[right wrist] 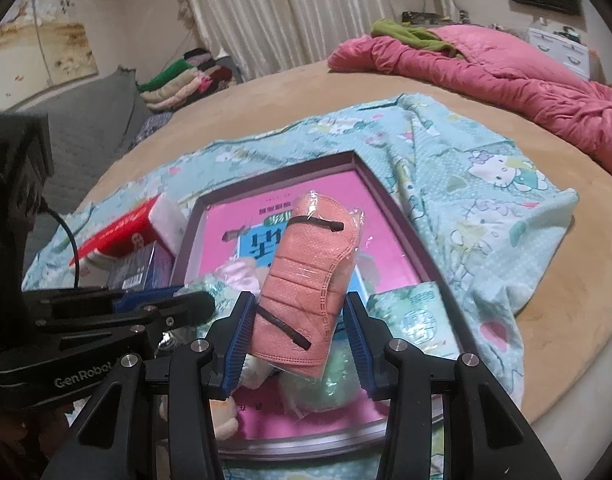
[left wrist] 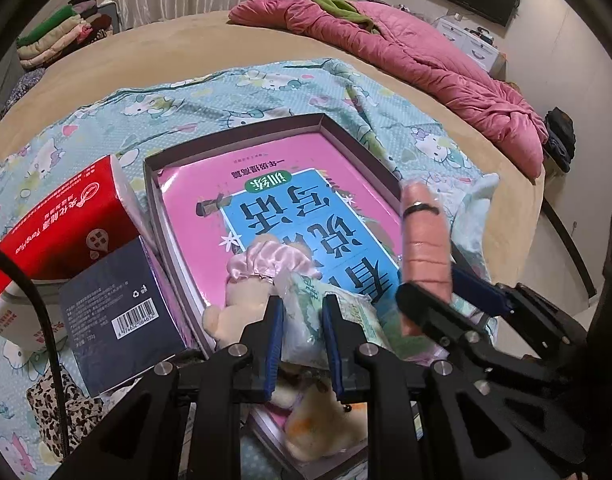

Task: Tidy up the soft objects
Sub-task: 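Lower the clear packet onto the tray with the left tool while the right tool releases the pink item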

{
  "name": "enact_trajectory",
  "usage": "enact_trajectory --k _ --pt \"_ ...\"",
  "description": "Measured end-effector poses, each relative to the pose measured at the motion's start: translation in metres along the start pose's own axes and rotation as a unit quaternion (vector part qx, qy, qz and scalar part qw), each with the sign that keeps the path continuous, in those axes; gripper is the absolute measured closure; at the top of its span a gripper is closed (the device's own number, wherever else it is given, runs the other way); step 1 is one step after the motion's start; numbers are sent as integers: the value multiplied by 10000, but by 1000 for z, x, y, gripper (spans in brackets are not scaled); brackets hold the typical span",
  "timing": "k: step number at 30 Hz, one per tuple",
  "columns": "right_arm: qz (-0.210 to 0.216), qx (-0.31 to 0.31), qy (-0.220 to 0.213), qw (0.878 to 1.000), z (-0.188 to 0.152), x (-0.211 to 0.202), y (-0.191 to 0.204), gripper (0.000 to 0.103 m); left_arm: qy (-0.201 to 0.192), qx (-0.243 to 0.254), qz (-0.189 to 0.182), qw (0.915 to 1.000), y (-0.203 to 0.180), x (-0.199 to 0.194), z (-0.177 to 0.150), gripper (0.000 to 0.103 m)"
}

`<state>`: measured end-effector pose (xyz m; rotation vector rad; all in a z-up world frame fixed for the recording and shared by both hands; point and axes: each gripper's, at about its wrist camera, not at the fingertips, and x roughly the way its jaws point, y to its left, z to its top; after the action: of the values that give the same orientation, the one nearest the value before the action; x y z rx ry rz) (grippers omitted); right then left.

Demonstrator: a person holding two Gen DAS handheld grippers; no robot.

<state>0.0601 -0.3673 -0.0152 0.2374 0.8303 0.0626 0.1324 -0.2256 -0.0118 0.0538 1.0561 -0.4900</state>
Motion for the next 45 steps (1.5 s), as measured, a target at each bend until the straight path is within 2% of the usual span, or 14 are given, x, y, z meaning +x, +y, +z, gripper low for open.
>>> enact_trajectory --k 15,38,43,45 --pt "28 -93 221 9997 -6 12 5 57 7 -90 -26 10000 7 -6 1 82" --pt "-392 342 -134 9986 -3 -6 -24 54 142 75 42 9999 -9 -2 -3 82" --pt "-386 465 -198 9980 -3 -10 -30 51 194 80 111 9997 -12 -1 -3 75" --pt "-395 479 -226 9978 -3 -12 -31 51 184 105 149 9997 -13 -2 -4 66"
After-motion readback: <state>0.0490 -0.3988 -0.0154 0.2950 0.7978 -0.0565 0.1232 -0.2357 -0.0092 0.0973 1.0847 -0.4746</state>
